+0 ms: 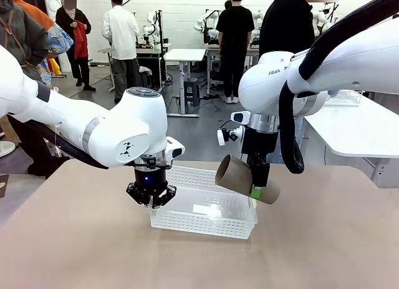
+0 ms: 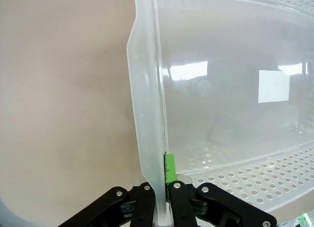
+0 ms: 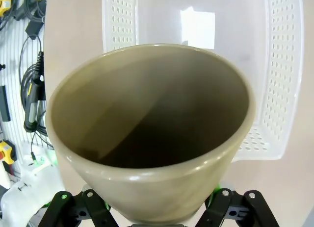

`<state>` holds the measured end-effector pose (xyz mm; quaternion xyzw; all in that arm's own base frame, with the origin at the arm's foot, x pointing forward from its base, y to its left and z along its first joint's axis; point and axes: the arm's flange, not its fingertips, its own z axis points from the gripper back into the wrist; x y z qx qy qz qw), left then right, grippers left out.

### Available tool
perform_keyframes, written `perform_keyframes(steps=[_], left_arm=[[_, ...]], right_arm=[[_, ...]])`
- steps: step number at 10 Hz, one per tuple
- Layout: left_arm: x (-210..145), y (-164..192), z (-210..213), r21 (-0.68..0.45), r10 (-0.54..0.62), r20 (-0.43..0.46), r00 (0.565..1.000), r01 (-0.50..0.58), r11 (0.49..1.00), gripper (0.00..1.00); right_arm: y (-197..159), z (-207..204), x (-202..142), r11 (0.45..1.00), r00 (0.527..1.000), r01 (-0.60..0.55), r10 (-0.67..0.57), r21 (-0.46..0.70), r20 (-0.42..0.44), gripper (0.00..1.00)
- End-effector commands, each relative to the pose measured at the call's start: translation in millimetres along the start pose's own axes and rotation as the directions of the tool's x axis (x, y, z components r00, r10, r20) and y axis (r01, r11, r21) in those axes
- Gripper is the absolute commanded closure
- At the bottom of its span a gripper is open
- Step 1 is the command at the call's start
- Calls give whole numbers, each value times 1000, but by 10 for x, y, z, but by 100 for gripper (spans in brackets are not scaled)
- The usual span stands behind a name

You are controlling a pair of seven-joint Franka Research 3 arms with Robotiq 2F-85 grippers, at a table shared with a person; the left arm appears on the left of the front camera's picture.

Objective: Clean and organize the cups into the basket.
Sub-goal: Pick up the Organizing basket and move it to the center of the table, then pick up the Reusable plastic cup from the right side of the table and place it inside the Organizing basket.

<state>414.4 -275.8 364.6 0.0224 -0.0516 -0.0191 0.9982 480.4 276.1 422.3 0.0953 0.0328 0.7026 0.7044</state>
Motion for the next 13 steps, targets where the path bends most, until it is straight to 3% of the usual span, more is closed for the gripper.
perform_keyframes(steps=[1,3,8,13], left_arm=[[1,-22,11,4,2,9,1000,-2,1000,100],[1,-22,11,4,2,9,1000,-2,1000,100],[1,-22,11,4,2,9,1000,-2,1000,100],[1,-22,11,4,2,9,1000,-2,1000,100]], right_arm=[[0,0,0,1000,1000,-1,1,0,0,18],[96,42,223,998,999,-28,27,-55,-21,18],[-232,-266,788,995,988,-102,103,14,-115,18],[-467,-614,871,987,978,-138,149,82,-146,18]])
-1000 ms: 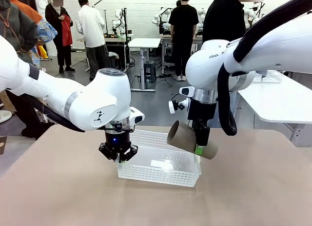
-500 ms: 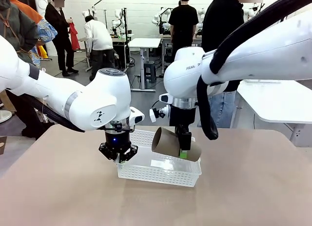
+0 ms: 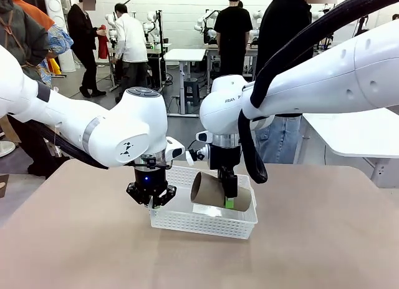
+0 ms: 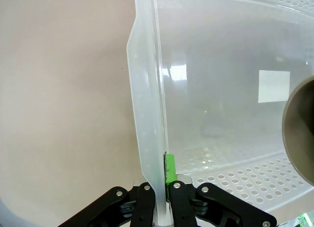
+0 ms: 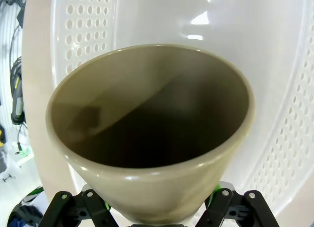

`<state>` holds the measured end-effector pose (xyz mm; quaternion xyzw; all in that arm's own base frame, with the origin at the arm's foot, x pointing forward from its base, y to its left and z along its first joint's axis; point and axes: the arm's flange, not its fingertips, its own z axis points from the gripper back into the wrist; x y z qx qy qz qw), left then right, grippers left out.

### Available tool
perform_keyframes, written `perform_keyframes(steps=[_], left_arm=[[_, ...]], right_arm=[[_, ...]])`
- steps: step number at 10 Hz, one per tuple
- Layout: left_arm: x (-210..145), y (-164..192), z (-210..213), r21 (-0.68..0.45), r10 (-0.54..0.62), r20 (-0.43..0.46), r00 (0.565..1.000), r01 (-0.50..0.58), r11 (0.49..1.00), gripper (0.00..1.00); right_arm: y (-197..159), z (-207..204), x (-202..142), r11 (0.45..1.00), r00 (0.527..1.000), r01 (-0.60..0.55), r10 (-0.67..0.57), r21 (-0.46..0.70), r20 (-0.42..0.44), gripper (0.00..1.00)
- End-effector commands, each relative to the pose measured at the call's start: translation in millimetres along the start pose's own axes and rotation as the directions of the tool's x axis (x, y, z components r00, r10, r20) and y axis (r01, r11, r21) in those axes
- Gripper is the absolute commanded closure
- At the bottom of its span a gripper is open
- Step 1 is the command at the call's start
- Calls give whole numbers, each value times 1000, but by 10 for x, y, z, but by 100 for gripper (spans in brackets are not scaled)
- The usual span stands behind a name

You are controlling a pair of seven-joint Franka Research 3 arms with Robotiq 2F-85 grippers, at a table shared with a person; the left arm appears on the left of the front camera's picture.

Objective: Clean and organize the cups into the basket.
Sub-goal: Pick up the Organizing basket and move it to the center of the table, then pick up the Reusable plastic cup from the right side of the table and place it inside the Organizing basket.

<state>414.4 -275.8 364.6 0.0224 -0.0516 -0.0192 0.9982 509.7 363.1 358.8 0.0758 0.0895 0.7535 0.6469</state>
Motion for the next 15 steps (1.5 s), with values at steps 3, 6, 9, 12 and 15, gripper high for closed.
perform_keyframes(steps=[3,6,9,12,15], left_arm=[[1,-22,11,4,3,9,1000,-3,1000,100],[1,-22,11,4,3,9,1000,-3,1000,100],[1,-22,11,4,3,9,1000,-3,1000,100],[1,-22,11,4,3,9,1000,-3,1000,100],[1,-22,11,4,3,9,1000,-3,1000,100]], right_arm=[[-109,-59,98,991,997,-64,70,115,-43,18],[-151,-181,155,983,992,-100,111,152,-68,18],[-141,-260,221,976,989,-116,131,184,-74,18],[-142,-264,210,975,989,-117,131,189,-63,0],[-128,-244,171,980,991,-104,116,171,-62,0]])
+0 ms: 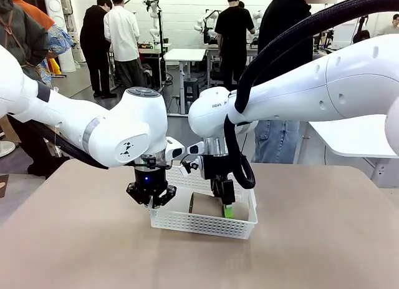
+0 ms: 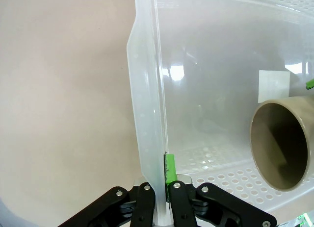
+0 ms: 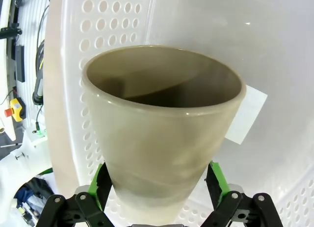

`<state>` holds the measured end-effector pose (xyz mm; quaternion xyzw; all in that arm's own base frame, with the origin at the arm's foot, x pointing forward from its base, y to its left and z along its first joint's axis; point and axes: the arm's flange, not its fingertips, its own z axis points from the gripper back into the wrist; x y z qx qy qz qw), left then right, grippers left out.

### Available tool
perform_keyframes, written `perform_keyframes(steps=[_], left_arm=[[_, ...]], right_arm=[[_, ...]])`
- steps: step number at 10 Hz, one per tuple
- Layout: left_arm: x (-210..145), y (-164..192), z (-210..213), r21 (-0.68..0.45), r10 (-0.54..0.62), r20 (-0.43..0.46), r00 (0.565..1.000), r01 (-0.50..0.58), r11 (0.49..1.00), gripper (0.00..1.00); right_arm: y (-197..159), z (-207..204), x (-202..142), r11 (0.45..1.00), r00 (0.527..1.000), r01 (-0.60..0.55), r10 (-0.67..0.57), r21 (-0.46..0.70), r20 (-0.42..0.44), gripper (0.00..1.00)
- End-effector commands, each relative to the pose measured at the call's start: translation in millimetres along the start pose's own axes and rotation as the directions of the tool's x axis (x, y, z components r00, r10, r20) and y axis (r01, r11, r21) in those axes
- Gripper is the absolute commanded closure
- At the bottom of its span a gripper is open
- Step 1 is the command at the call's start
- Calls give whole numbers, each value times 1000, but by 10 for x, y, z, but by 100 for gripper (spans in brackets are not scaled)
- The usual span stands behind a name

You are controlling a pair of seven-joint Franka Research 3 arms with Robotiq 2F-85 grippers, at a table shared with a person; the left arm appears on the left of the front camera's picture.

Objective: Clean and organize the cups into the basket.
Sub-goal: Pick up the Organizing basket and move it to the center of the table, then pick up the Reusable plastic cup from the right side of the table and place it inside the Organizing basket.

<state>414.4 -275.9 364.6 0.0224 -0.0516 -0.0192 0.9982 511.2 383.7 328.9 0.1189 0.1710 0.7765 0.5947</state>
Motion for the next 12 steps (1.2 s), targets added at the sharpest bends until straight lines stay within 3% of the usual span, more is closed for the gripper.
perform_keyframes(steps=[1,4,7,9,12], left_arm=[[1,-21,11,4,3,9,1000,-3,1000,100],[1,-21,11,4,3,9,1000,-3,1000,100],[1,-21,11,4,3,9,1000,-3,1000,100],[1,-21,11,4,3,9,1000,-3,1000,100],[1,-21,11,4,3,9,1000,-3,1000,100]], right_arm=[[44,83,-99,999,1000,14,-15,-40,-11,0],[545,402,-641,968,993,87,-66,-237,94,0],[1304,518,-1342,883,965,165,-53,-440,256,0],[1750,497,-1695,813,931,139,87,-566,355,0],[2253,337,-2315,734,784,110,351,-670,512,0]])
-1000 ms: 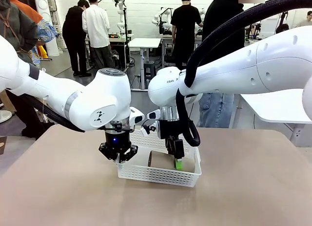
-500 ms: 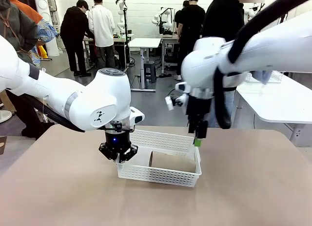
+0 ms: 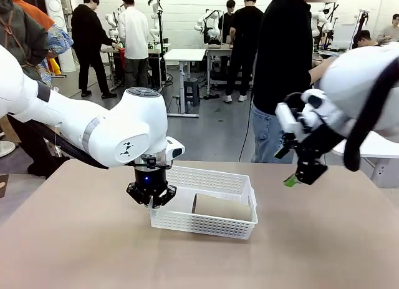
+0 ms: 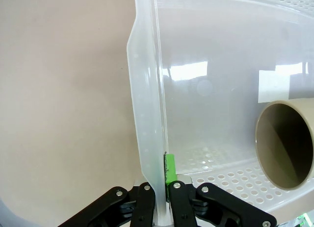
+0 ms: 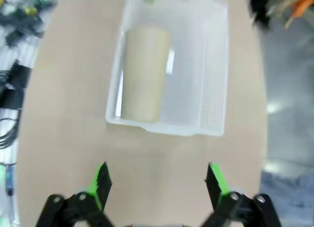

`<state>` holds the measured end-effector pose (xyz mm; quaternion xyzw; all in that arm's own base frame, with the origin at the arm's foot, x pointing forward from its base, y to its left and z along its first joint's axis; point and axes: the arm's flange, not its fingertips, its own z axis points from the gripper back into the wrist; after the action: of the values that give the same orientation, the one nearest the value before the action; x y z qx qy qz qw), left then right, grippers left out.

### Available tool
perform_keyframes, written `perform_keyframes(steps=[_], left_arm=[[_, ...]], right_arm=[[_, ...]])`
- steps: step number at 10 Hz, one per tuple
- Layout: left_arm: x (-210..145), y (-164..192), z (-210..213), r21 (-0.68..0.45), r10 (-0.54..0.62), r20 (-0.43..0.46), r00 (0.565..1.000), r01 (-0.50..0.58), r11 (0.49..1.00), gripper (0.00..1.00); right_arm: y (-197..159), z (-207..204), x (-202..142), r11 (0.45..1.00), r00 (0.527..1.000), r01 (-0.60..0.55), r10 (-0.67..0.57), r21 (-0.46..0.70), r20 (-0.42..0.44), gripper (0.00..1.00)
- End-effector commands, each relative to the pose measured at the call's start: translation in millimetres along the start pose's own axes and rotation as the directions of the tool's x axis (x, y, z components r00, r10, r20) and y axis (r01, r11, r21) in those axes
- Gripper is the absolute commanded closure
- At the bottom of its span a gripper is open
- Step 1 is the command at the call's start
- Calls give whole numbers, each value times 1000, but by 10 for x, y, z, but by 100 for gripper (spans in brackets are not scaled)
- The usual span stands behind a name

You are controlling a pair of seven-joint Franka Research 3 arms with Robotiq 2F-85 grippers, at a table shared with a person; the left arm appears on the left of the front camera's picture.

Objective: Clean and organize the cups into the basket.
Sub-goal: Pick up the Organizing basket and move it to the center of the table, then pick up the Reusable plastic cup from the right side of the table and place it inside the Organizing basket.

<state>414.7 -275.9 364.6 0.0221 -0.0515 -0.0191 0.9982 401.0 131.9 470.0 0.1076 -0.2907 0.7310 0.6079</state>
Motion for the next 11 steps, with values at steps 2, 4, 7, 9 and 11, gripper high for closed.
perform_keyframes(steps=[2,4,7,9,11], left_arm=[[-2,-22,11,5,2,9,1000,-2,1000,100],[-2,-22,11,5,2,9,1000,-2,1000,100],[-2,-22,11,5,2,9,1000,-2,1000,100],[-2,-22,11,5,2,9,1000,-2,1000,100],[-2,-22,11,5,2,9,1000,-2,1000,100]], right_arm=[[467,253,-608,998,960,-61,68,-35,271,0],[727,374,-1008,998,927,20,6,-64,375,0],[1083,437,-1654,988,839,151,-110,-32,533,0],[1352,427,-2022,985,777,156,-77,-74,625,0],[1594,368,-2329,973,716,204,-73,-107,694,0]])
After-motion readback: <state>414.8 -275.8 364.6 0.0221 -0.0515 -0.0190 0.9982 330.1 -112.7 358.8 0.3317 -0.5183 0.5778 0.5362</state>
